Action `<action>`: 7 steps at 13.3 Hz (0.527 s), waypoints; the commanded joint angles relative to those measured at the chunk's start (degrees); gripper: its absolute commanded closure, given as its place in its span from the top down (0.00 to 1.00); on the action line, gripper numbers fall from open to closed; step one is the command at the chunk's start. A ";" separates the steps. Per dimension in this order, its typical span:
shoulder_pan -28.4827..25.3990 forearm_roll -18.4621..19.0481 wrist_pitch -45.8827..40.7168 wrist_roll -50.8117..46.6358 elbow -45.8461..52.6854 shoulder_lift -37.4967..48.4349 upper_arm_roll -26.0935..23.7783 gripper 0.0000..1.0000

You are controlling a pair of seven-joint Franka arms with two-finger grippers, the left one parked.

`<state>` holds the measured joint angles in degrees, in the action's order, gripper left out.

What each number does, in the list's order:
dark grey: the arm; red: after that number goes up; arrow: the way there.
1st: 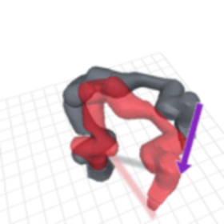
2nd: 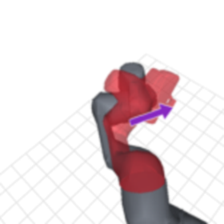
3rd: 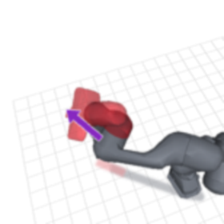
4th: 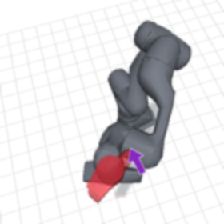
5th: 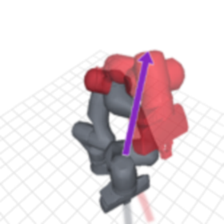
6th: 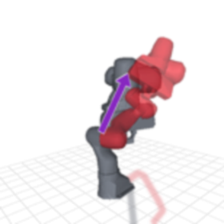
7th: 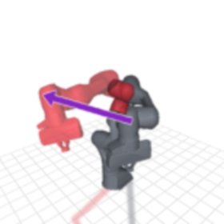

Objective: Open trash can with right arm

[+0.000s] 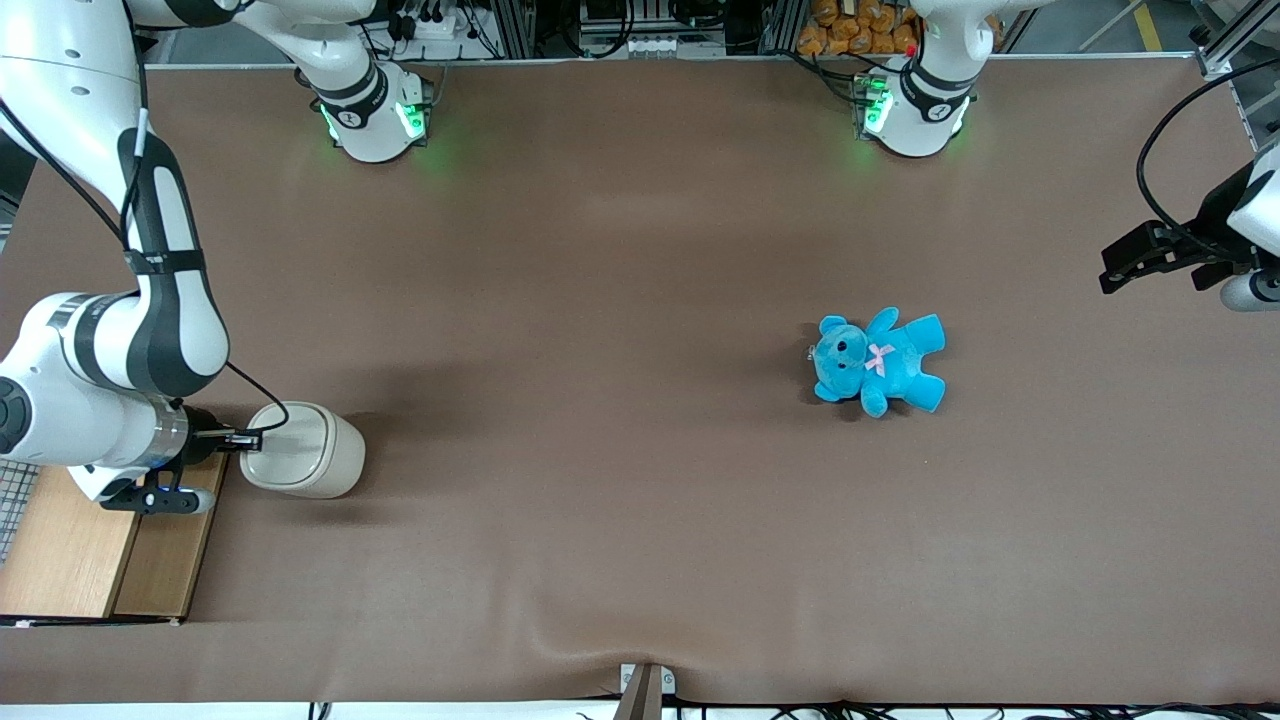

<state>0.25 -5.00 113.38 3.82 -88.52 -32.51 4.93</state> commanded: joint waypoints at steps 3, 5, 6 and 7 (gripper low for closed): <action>-0.34 -1.06 2.37 0.31 -1.75 0.25 -0.10 0.00; -0.43 -1.15 -1.03 0.31 0.87 0.69 -0.18 0.00; -0.52 -1.41 -3.75 0.05 2.54 0.69 -0.27 0.00; -0.87 -1.50 -6.91 -0.91 4.47 0.87 -0.27 0.00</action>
<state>-0.01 -5.60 110.95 3.79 -86.98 -32.11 4.74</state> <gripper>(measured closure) 0.991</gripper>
